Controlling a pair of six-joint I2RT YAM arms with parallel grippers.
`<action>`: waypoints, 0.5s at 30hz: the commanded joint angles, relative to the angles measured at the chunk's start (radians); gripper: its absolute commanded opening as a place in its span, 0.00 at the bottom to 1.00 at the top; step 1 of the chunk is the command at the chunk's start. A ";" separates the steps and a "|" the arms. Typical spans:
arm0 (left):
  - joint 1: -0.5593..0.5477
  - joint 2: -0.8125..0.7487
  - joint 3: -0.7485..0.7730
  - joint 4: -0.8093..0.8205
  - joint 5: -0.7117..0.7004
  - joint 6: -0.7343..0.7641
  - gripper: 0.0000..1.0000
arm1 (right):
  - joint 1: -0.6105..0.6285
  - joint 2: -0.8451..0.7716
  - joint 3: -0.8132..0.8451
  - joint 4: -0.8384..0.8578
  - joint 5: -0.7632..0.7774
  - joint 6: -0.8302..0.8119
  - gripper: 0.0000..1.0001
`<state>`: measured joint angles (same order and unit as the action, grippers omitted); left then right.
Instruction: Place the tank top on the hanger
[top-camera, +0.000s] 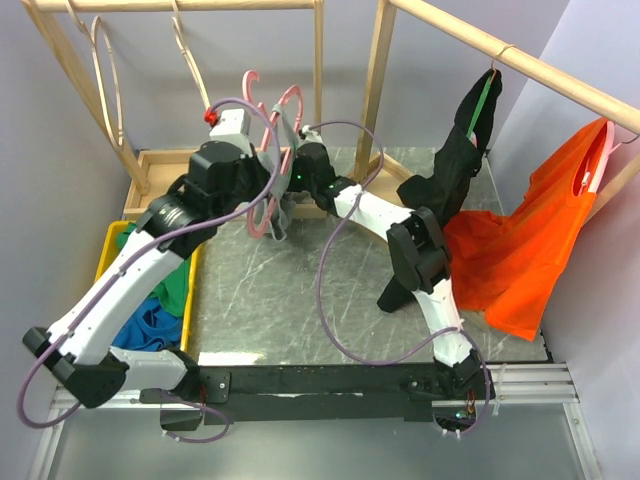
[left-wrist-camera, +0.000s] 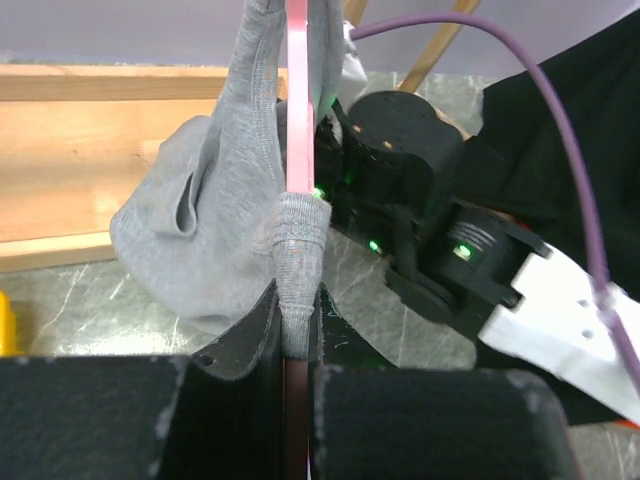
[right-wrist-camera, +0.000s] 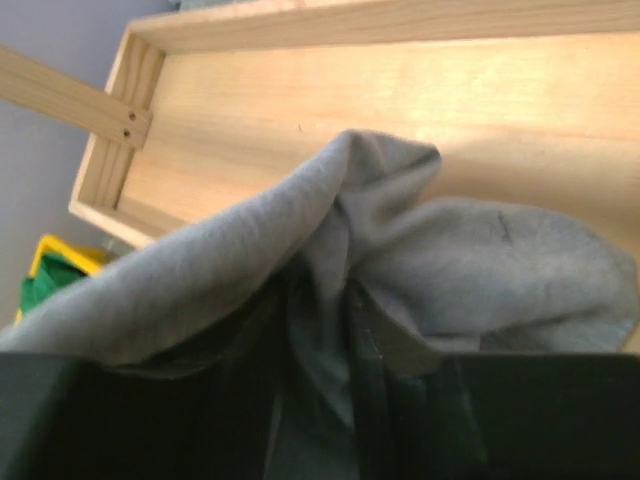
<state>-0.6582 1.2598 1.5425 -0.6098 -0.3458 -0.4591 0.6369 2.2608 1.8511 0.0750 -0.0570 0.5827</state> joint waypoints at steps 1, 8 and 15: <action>0.026 0.032 0.047 0.097 -0.018 -0.020 0.02 | -0.002 -0.142 -0.052 0.055 -0.032 0.002 0.43; 0.069 0.069 0.097 0.096 -0.001 0.003 0.01 | -0.002 -0.331 -0.286 0.167 -0.066 0.042 0.67; 0.077 0.124 0.207 0.052 -0.019 0.082 0.01 | -0.002 -0.441 -0.427 0.210 -0.075 0.092 0.69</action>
<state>-0.5877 1.3697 1.6485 -0.5892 -0.3450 -0.4377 0.6369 1.9049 1.4887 0.2104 -0.1211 0.6369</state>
